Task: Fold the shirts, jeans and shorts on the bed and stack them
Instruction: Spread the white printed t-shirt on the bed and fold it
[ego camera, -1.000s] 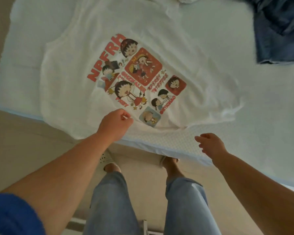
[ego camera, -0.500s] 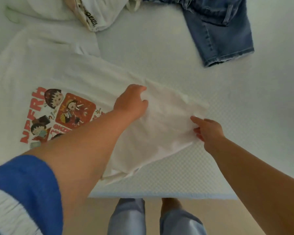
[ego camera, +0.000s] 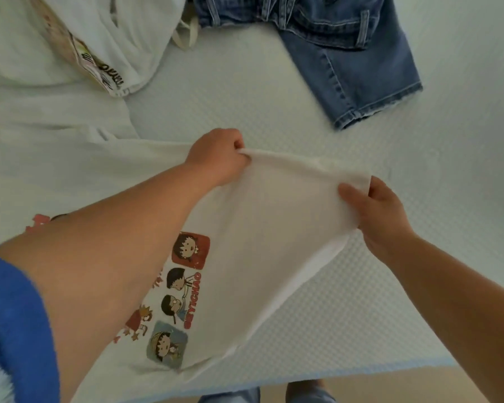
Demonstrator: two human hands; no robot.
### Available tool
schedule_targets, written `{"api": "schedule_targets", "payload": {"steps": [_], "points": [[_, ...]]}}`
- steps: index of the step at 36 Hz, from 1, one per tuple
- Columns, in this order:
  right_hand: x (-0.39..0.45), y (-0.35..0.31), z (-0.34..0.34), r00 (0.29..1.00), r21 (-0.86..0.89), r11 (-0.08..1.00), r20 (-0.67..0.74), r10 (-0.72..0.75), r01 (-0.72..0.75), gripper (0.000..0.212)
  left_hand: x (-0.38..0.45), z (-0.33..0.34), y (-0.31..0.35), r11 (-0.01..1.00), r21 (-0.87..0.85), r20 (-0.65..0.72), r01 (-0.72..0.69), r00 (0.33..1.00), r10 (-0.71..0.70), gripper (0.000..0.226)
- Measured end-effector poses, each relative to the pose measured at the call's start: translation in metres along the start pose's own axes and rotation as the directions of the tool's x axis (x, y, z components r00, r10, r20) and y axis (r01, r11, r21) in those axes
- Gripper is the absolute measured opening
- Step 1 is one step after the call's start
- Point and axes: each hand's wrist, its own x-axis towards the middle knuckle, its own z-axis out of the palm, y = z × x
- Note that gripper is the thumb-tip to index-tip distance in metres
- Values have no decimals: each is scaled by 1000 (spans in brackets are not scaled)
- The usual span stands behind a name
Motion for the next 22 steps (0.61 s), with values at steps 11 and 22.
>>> {"api": "schedule_targets", "payload": {"steps": [11,22], "points": [[64,-60,28,952,-356,897,-59,-300,261,15,49,-18,21,994,28,-47,110,993,-108,35],[54,-51,24,965,-101,960,55,-258,262,19,52,-12,113,982,-146,319,-117,934,158,12]]}}
